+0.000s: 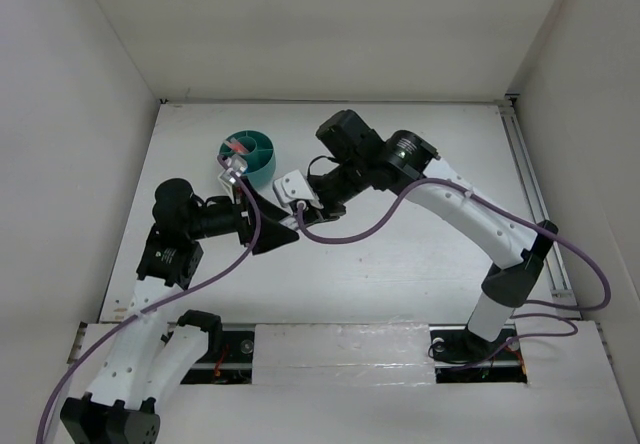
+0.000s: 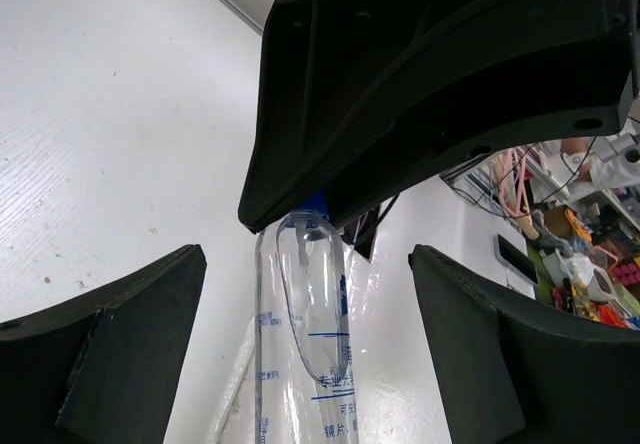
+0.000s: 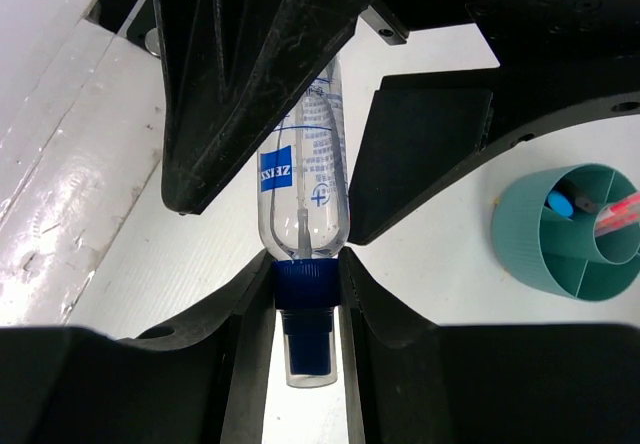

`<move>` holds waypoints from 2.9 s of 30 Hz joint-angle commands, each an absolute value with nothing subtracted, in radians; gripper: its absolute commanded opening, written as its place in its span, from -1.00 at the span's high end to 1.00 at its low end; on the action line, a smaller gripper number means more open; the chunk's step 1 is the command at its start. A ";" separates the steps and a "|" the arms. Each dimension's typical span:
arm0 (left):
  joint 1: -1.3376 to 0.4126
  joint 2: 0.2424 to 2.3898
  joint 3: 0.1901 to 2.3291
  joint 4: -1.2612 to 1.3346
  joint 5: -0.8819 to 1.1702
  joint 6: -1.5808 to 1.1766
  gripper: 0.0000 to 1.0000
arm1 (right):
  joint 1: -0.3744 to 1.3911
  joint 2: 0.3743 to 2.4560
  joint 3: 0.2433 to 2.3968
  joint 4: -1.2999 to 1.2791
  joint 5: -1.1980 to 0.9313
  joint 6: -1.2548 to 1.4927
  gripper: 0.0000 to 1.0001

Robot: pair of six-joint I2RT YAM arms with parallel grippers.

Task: Sort the stationery into containers
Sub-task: Place the stationery in the storage box.

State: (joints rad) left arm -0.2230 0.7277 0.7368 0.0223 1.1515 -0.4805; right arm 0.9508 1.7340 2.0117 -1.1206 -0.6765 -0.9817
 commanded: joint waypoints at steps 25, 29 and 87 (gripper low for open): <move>-0.229 0.716 0.741 0.061 1.198 -0.459 0.07 | 0.991 1.744 2.158 -1.066 -0.723 -1.034 1.00; -0.229 0.716 0.741 0.061 1.198 -0.468 0.24 | 0.991 1.755 2.183 -1.066 -0.723 -1.034 1.00; -0.229 0.658 0.770 -0.044 0.917 -0.428 1.00 | 1.055 1.746 2.047 -0.776 -0.666 -0.948 -0.38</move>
State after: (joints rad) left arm -0.2211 0.6598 0.7372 -0.1009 0.9970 -0.4377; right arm 1.0019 1.7927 2.0735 -1.0256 -0.5621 -1.0023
